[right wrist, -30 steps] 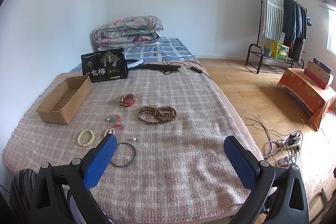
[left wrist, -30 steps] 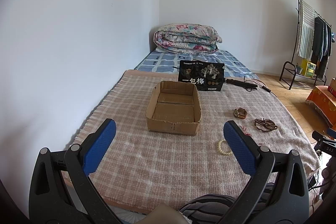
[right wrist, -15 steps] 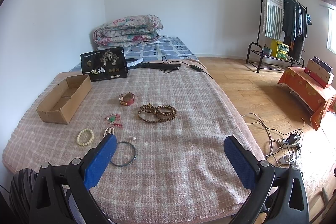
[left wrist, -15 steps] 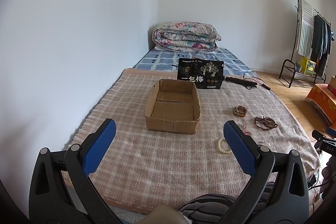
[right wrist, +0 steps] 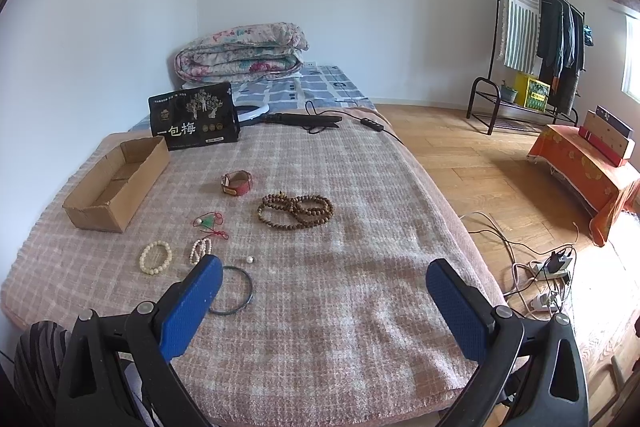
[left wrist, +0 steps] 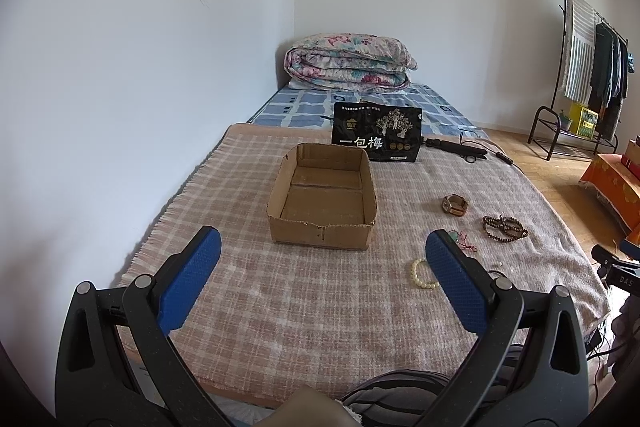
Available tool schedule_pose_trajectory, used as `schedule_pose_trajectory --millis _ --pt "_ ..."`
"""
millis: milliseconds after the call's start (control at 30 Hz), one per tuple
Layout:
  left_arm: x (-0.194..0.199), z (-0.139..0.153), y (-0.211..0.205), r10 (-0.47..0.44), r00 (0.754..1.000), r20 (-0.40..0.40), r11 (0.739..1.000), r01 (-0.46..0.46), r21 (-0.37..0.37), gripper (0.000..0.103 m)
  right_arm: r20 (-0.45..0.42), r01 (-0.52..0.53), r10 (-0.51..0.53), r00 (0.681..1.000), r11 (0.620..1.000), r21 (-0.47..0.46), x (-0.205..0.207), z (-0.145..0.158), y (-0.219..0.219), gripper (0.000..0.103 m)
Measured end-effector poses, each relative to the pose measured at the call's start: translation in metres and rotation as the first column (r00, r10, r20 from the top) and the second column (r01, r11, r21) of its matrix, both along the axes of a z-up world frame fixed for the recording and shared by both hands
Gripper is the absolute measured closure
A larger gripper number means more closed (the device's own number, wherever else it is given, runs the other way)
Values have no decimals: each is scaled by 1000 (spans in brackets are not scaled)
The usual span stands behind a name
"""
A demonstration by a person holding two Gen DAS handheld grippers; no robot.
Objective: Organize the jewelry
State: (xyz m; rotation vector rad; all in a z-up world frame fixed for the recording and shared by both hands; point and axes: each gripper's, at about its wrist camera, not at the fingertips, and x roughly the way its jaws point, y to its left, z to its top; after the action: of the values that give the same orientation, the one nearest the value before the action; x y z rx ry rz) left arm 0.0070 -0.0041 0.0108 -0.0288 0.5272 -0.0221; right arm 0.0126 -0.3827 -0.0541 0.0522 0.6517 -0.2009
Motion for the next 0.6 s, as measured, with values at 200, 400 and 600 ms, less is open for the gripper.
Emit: schedule_pose_trajectory --millis 200,400,600 --pt "14 -11 -2 -24 999 -27 1000 24 -1 0 -22 7 -6 1000 1000 3 7 -9 -5 0" --pt "38 -30 -11 -96 991 -89 995 99 30 0 -55 0 1 999 1000 18 17 -22 -11 0" --pt "57 -48 -25 -168 976 -140 984 174 36 0 -91 -53 57 994 998 42 30 -37 -12 0"
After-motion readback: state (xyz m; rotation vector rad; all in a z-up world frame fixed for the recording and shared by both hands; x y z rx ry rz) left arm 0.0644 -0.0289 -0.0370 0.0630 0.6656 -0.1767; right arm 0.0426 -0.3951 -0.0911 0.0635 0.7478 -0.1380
